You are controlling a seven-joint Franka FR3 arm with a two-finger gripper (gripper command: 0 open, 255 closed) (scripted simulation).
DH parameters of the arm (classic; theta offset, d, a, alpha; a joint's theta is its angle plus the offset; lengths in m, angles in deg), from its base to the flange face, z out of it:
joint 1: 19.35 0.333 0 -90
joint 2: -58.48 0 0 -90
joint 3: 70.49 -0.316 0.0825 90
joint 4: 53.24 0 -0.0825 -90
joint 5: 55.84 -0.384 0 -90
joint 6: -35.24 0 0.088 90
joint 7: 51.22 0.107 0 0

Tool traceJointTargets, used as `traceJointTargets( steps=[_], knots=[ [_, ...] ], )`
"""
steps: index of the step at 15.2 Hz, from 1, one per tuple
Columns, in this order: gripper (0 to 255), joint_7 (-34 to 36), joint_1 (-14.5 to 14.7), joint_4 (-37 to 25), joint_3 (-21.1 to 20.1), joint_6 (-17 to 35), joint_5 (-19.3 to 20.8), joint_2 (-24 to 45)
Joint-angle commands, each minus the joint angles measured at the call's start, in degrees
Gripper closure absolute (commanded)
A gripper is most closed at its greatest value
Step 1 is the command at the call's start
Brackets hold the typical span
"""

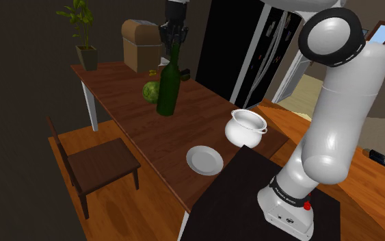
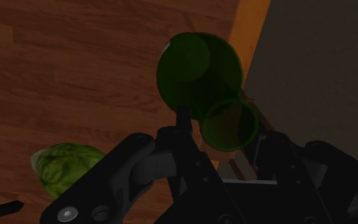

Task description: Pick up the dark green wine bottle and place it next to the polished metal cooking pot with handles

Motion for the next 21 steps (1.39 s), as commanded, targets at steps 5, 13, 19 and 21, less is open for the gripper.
traceJointTargets(
  steps=[5, 13, 19, 21],
  knots=[
    [255, -4.62, -2.91, 9.98, 1.79, 0.91, -0.26, -9.06],
    [255, -12.76, -7.01, 20.85, 5.80, 0.25, 0.48, -20.61],
    [255, -19.41, -9.91, 25.36, 9.55, -1.56, 2.00, -27.08],
    [255, -21.73, -10.86, 26.27, 10.91, -2.31, 2.66, -28.82]
  ],
)
